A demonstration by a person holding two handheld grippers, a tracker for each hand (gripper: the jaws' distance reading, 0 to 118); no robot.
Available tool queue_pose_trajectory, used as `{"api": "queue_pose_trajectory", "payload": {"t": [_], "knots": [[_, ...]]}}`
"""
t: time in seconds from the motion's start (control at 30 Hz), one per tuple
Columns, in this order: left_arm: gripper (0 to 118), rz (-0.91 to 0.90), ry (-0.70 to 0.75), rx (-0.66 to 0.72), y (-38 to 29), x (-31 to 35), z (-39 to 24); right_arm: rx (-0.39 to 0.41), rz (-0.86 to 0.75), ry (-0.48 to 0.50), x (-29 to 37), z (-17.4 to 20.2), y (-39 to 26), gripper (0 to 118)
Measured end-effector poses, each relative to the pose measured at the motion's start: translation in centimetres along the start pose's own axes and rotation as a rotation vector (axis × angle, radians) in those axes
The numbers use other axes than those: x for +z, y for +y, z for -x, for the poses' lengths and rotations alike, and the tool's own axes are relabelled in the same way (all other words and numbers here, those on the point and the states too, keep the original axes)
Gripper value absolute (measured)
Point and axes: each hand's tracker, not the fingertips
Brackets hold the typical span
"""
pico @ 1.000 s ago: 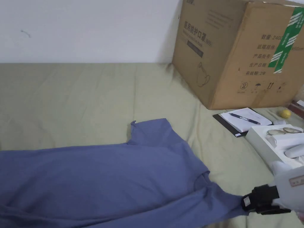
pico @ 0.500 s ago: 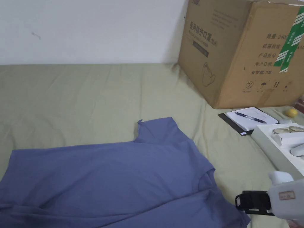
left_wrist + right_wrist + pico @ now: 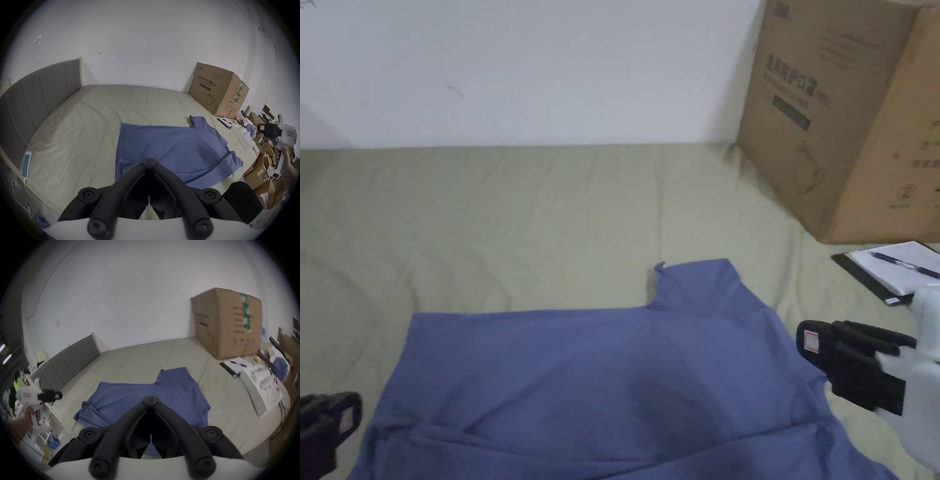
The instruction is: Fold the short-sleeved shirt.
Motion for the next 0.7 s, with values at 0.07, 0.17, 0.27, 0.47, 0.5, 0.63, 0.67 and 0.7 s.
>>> {"api": "queue_pose_trajectory", "payload": {"t": [0.07,0.17,0.27,0.47,0.5,0.63,0.67,0.7], "knots": [[0,0.013,0.004,0.0,2.4,-1.9,0.4,0.02,0.0,0.002,-0.8,0.8,0.4,0],[0,0.123,0.056,0.071,7.1,-7.7,2.8,0.007,0.025,0.023,-2.6,1.4,1.0,0],[0,0.283,0.039,0.074,10.7,-16.0,5.9,-0.021,0.061,0.026,-5.0,1.1,1.0,0],[111,0.53,0.002,0.046,12.4,-29.2,8.8,-0.03,0.181,0.038,-9.8,0.2,0.1,0],[118,0.557,0.035,0.002,12.1,-30.8,8.8,-0.038,0.198,0.04,-10.5,0.1,-0.1,0],[115,0.571,0.138,-0.073,11.3,-34.5,9.0,-0.05,0.236,0.04,-12.5,-0.4,-0.7,0],[115,0.583,0.127,-0.063,11.2,-35.3,9.2,-0.052,0.245,0.044,-13.0,-0.6,-0.8,0],[115,0.596,0.117,-0.04,11.2,-35.7,9.2,-0.047,0.255,0.045,-13.4,-0.5,-1.0,0]]}}
